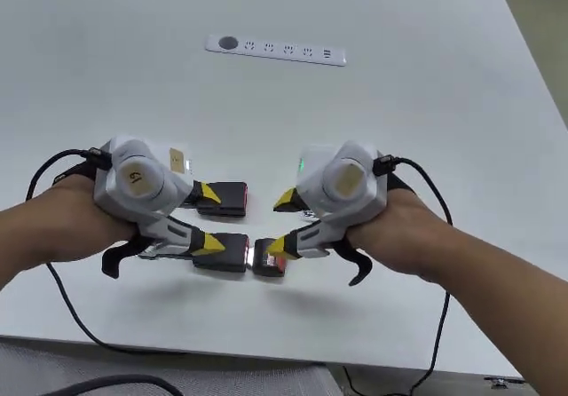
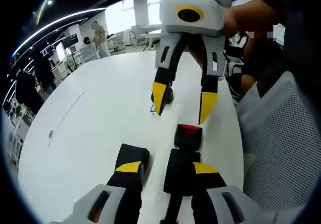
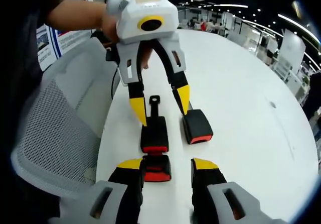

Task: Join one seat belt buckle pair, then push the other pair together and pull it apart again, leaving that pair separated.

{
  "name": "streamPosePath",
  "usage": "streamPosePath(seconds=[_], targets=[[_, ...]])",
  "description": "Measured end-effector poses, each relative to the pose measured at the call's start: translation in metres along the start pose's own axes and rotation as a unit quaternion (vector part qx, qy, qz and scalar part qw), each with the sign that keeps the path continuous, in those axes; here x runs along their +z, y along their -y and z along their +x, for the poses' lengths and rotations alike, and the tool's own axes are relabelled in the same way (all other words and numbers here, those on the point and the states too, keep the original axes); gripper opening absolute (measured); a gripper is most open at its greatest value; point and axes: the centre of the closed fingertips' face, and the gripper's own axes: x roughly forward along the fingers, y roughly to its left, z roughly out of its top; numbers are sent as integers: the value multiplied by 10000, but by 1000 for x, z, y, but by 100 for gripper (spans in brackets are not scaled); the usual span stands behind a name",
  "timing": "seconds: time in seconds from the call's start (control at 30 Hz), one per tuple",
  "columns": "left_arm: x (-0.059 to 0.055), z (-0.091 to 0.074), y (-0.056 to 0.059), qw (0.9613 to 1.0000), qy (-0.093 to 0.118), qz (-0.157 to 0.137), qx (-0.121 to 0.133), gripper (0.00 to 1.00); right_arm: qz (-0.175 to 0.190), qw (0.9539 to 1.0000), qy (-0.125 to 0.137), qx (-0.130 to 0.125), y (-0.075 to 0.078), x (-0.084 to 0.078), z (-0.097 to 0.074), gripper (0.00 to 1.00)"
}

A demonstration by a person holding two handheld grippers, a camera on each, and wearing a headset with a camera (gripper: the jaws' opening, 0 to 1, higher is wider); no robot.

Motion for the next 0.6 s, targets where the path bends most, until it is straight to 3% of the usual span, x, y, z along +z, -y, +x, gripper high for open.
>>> streamPosePath(seconds=[0.1,0.43,0.6], targets=[[-2,2,-8,9997,-131,166,98,39,107,9999,78,-14,7,-3,-2,34],[3,10,-33,9992,-174,276,234,39,266,9992,-146,-272,38,-45,-18,33],[-4,16,-48,9987,-277,290,303,43,213,9986,-300,-380,50,-63,-24,33]])
